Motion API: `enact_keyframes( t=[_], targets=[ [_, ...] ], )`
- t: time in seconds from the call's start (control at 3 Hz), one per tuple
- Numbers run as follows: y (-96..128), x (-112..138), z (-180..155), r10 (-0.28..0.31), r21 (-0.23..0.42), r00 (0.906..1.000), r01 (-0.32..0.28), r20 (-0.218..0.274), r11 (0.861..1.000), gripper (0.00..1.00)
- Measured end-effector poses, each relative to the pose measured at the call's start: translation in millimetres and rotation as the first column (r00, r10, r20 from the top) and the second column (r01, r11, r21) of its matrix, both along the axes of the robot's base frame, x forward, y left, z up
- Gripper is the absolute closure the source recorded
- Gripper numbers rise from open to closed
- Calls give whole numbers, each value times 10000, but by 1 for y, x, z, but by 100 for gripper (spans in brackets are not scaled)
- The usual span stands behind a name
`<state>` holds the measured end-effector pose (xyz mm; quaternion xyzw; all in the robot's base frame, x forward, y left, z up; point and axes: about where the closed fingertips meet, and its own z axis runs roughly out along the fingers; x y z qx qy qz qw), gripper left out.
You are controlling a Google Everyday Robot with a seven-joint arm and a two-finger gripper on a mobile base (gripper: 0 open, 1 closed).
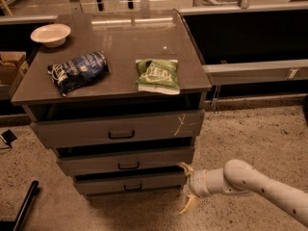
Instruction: Open bottom drawer
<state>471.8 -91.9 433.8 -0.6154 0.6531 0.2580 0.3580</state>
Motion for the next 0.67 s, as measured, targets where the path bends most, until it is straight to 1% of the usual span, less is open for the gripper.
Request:
enact_keyframes(
  t=[0.33, 0.67],
  targets=[
    [-5, 18, -7, -481, -216, 9972, 494, 579, 9985, 0],
    [6, 19, -20, 146, 133, 9998, -148, 135, 9998, 0]
  ],
)
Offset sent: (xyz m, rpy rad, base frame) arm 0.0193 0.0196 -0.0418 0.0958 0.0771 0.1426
